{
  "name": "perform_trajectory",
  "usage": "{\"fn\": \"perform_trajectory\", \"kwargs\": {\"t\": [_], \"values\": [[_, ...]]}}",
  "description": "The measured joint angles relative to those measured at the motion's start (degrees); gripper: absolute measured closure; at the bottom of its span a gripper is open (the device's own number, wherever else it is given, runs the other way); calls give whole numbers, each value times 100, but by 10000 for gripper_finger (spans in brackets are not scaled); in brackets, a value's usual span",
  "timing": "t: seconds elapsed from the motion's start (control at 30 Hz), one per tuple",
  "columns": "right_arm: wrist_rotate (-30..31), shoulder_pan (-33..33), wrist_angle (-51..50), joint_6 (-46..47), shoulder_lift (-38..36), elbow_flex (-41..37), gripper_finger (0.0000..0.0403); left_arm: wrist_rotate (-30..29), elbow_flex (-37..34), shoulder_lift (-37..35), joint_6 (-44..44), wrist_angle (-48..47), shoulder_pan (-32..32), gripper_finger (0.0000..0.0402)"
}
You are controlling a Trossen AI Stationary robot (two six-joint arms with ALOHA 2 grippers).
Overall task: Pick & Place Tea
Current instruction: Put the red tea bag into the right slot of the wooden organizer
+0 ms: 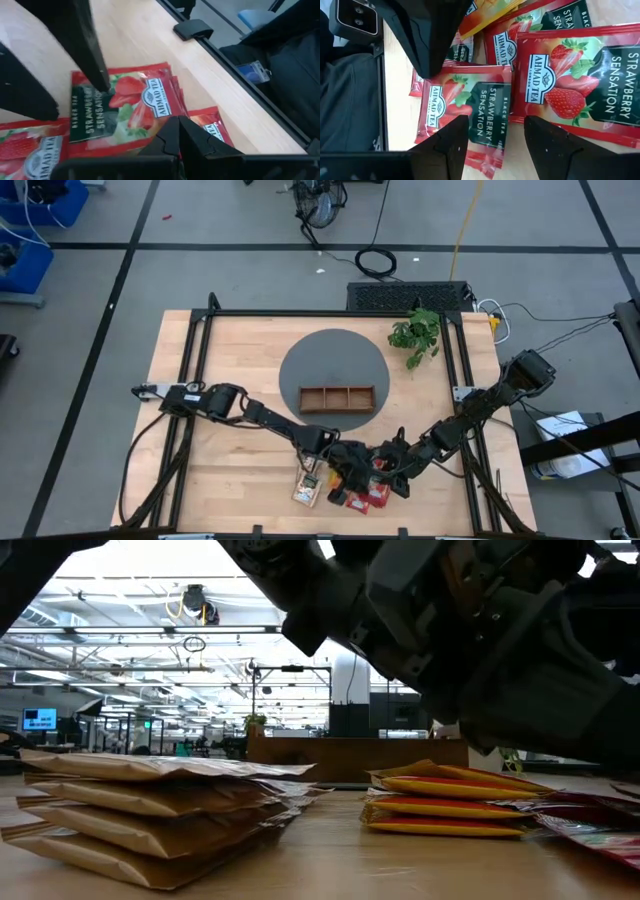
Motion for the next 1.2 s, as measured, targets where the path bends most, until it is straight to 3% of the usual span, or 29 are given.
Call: {"fn": "perform_trajectory", "kwargs": {"t": [0.47, 0.6, 1.0, 1.2], "values": [[-13, 0, -42, -9, 0, -2, 269, -54, 0, 0, -14, 6, 50, 395], [-13, 0, -44, -11, 0, -2, 270, -368, 0, 0, 21, 3, 59, 391], [29, -47, -265, -14, -6, -4, 271, -516, 0, 0, 52, 142, 172, 398], [-144, -238, -361, -169, -299, -9, 271, -516, 0, -36, 275, 322, 185, 371]]}}
